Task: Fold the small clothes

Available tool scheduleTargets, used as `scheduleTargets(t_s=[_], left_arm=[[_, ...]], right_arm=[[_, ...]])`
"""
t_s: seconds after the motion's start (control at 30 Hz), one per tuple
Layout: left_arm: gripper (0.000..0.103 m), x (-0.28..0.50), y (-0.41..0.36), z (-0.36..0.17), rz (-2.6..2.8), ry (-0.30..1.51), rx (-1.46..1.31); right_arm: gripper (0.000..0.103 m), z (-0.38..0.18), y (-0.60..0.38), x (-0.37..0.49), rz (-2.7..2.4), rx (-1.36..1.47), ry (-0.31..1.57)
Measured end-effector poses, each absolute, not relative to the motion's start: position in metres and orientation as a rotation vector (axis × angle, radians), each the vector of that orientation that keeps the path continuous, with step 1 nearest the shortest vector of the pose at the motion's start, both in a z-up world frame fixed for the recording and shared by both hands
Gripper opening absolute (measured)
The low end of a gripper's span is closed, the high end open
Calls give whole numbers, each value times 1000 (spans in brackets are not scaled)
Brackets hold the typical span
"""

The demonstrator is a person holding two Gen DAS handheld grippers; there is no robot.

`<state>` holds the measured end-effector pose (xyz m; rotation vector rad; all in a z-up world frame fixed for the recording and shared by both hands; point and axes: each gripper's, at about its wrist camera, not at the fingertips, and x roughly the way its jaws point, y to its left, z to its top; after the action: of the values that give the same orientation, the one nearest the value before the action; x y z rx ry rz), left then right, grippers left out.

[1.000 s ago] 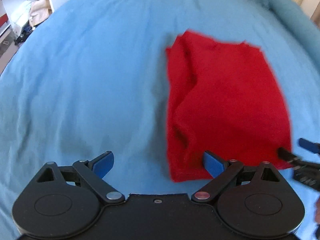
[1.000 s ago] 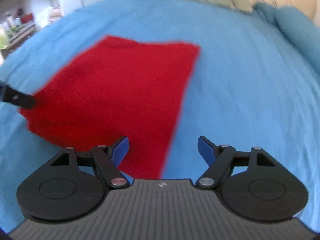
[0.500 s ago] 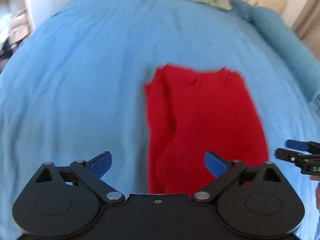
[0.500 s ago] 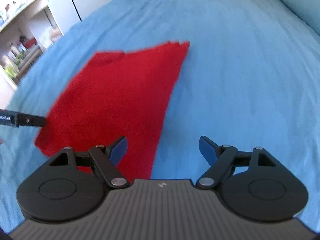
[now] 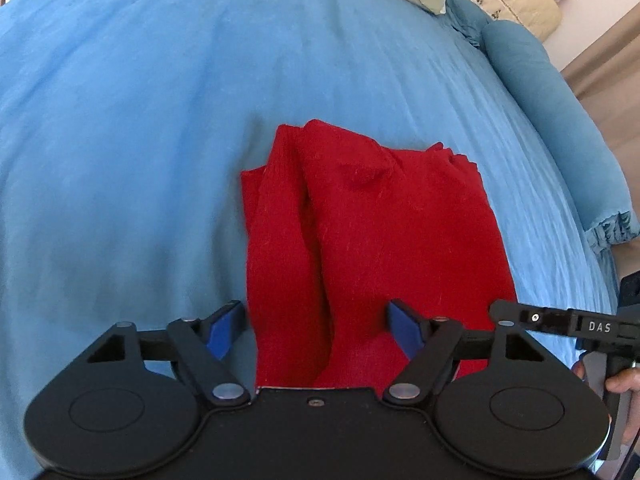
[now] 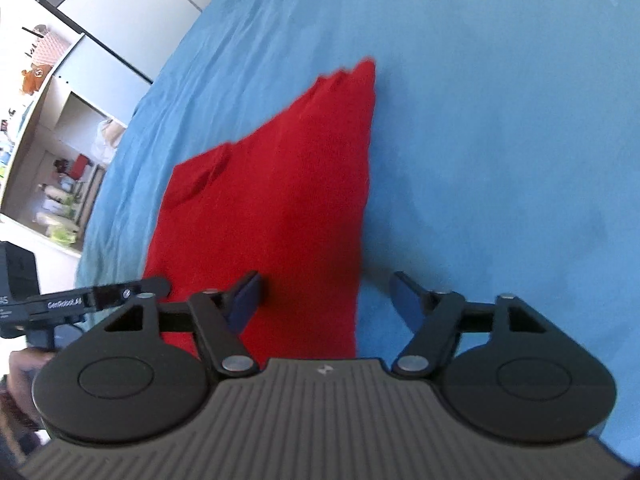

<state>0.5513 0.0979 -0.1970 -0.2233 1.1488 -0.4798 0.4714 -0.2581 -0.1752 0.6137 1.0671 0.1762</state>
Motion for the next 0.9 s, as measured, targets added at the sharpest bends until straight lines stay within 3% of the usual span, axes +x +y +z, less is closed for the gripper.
scheduleTargets(t_s=[0.17,0.27,0.4,0.53,0.9], left_arm=[[75,552,87,-199,-478,1147,-203],[61,552,76,-199,-481,1149,-169],[43,550,66,-194,-456,1137,-106],[32,540,52,-184,-430,1100,2],[26,496,47,-128,-445,1021,54]], right_arm=[[72,-188,-262,475,217,728,1068],[72,-191,-259,483,226,718,1083],[54,-189,-257,487,222,693,1090],[46,-176,-244,487,220,586,1068],[38,-119,-231,459,249,480,901]])
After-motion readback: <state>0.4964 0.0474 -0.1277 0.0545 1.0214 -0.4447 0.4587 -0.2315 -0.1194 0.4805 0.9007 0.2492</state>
